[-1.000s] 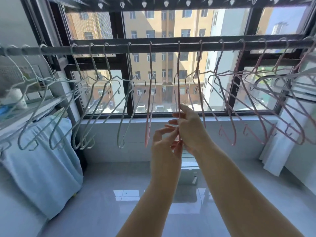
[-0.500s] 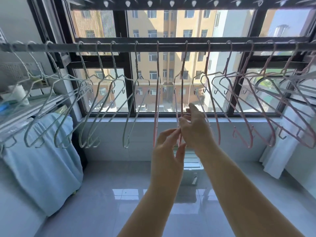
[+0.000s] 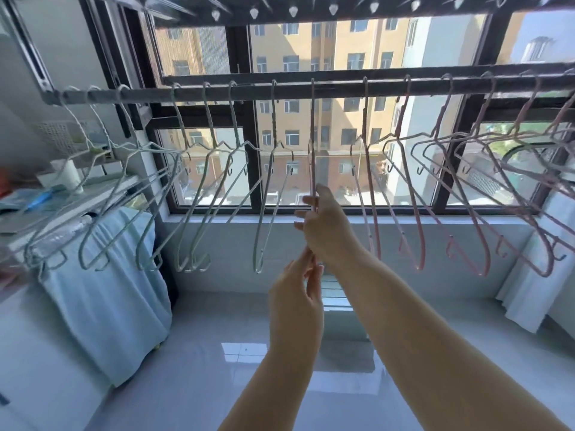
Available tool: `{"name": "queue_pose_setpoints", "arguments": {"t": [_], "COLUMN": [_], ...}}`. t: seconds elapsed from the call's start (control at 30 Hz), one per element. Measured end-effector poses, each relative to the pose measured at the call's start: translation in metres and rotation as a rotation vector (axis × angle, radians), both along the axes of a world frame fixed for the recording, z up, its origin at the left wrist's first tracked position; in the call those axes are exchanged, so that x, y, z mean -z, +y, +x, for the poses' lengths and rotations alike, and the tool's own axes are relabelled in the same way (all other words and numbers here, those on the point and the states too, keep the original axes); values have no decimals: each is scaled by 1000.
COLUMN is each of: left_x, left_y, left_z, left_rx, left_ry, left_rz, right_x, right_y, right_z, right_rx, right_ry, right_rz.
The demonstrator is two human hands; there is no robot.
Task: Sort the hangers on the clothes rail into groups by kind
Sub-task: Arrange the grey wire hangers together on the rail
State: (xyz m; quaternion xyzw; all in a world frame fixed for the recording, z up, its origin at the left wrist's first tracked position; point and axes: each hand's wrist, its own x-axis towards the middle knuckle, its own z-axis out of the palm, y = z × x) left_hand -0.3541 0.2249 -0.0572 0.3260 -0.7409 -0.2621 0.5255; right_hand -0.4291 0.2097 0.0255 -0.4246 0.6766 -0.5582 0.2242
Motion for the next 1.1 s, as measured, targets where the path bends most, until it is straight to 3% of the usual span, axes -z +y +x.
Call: {"name": "queue_pose_setpoints", "arguments": {"t": [0.27,0.67,0.83,0.93,1.1], "left_x": [-13,-8,-1,-1,-12], "left_y": [3,14,24,27,10], "left_z": [-12,-41,-36,-18,19], "left_rx": [13,-61,-79,-218,-497], "left_ry": [-26,-39,14,21,43], "left_rz": [-21,36,62,-67,-169], "right_x": [1,-2,1,-8,-18], "right_y": [1,12,22,32,20], "right_z": [-14,-38,-38,-22,7], "right_rx": [67,-50,10,-30,-277], "right_ry": [-21,-131,165,310,246], "right_rz": [-35,-89,-65,-167,-55]}}
